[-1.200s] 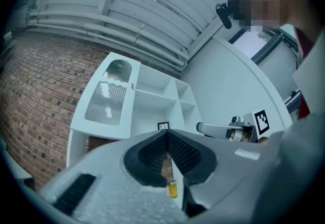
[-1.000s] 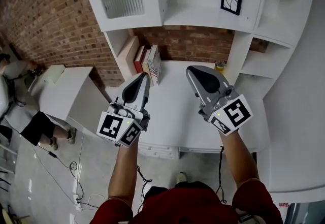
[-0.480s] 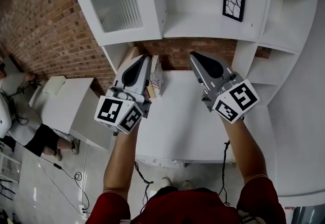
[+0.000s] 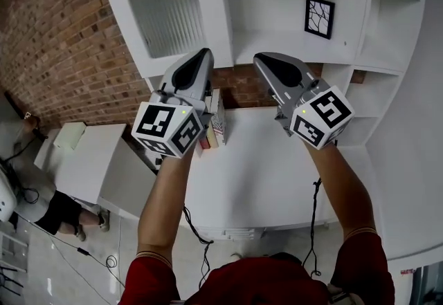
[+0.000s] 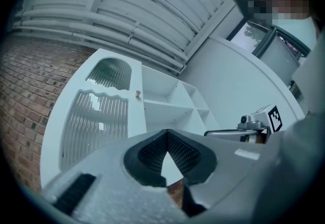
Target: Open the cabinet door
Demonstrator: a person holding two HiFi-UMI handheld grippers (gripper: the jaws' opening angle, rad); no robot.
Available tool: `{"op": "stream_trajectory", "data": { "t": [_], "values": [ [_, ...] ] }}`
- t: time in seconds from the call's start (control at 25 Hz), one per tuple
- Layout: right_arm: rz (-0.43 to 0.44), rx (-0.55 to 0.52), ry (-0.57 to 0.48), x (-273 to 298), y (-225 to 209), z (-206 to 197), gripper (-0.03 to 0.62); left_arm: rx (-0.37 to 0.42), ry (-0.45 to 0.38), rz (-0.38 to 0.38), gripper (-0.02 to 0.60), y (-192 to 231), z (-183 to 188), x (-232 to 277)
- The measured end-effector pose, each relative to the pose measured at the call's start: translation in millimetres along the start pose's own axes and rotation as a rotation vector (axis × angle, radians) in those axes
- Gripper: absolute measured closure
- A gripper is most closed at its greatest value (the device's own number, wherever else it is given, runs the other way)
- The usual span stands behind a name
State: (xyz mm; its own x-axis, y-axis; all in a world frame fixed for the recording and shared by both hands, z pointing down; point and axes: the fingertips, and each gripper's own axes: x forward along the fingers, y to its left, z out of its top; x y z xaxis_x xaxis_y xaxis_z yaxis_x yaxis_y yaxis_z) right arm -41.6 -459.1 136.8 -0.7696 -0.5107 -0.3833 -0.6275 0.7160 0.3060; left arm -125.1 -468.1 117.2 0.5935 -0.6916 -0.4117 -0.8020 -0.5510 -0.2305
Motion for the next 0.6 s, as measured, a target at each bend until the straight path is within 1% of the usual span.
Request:
{"op": "stream_trajectory", "data": {
  "t": [0.16,0.36,0.6],
  "values": [
    [-0.027,-0.038,0.019,18,-2,5,0.582,0.039,-0.013,-0.013,0.58,23,15,15],
    [-0.015,-0.048,0.022,33,-16,12,0.582,0.065,-0.014,-0.012,0.58,40,33,42],
    [-0.008,-0.008,-0.014,36,-52,27,0.582,0.106,-0.035,0.041,0.58,56,56,78]
  ]
}}
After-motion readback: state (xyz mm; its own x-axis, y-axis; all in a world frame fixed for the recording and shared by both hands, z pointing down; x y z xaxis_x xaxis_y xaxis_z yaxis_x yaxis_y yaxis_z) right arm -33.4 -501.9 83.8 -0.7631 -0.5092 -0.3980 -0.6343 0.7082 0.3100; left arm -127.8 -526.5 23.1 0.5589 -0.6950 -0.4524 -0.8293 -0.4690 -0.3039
